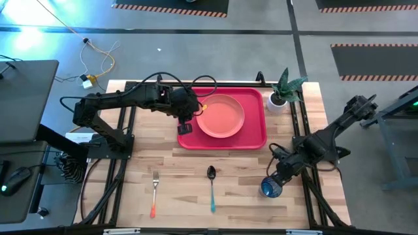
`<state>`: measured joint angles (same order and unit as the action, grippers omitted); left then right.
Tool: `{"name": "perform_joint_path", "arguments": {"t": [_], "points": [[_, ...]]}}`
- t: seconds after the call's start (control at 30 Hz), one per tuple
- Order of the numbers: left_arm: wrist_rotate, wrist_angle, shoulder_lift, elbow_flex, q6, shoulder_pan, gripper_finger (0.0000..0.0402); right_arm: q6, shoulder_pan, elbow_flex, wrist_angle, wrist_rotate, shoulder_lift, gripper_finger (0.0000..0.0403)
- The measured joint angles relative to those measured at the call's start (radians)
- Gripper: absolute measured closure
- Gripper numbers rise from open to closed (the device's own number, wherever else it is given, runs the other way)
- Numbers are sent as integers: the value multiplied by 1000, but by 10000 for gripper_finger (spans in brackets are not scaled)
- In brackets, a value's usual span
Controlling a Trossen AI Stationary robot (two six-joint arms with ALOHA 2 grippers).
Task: Pick and place plate/cup/fork/spoon on tray
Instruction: Put the blue cup at the top right of the orange plate on the tray
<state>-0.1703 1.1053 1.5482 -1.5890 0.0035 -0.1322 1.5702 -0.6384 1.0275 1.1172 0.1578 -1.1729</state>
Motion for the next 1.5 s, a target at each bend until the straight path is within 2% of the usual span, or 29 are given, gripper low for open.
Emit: {"name": "perform_joint_path", "arguments": {"t": [0.23,0.63,0.83,1.1,1.5], "points": [[0,0,0,0,0,0,346,-2,0,0,-1,-19,-87,244],[0,0,0,0,0,0,346,-8,0,0,-33,-23,-198,243],[0,1,0,0,0,0,346,-8,0,0,-37,28,-247,285],[0,4,0,0,7,0,346,0,2,0,-67,30,-256,391],[0,66,0,0,7,0,346,74,20,0,-144,15,-234,399]]}}
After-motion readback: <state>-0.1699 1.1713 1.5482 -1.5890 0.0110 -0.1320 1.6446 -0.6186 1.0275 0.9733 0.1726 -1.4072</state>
